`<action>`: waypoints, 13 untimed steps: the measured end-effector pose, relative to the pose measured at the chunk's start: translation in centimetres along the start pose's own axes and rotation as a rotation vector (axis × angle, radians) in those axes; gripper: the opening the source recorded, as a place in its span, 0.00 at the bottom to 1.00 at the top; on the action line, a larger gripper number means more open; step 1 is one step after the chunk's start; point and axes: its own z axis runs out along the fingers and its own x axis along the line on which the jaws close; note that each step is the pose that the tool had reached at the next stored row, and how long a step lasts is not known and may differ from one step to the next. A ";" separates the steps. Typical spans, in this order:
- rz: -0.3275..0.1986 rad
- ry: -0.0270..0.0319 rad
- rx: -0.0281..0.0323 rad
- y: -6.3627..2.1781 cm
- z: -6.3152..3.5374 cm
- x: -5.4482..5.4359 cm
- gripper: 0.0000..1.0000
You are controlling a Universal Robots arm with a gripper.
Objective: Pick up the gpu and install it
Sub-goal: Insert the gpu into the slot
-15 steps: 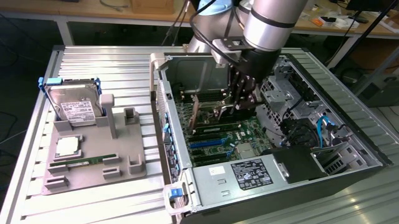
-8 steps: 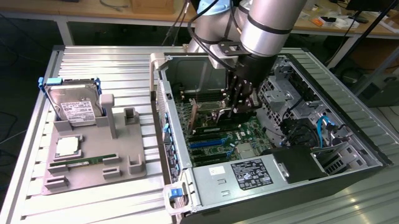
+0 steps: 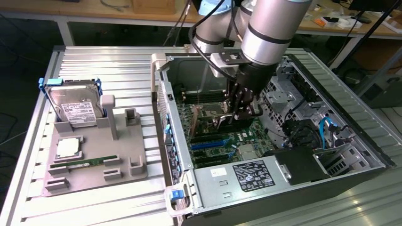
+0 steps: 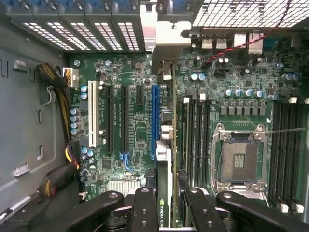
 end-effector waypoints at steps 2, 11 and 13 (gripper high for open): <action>0.000 -0.0002 0.0004 0.27 0.16 0.0 0.27; 0.000 0.0002 0.0020 1.24 1.20 0.3 0.27; 0.000 0.0001 0.0020 1.27 1.40 0.4 0.27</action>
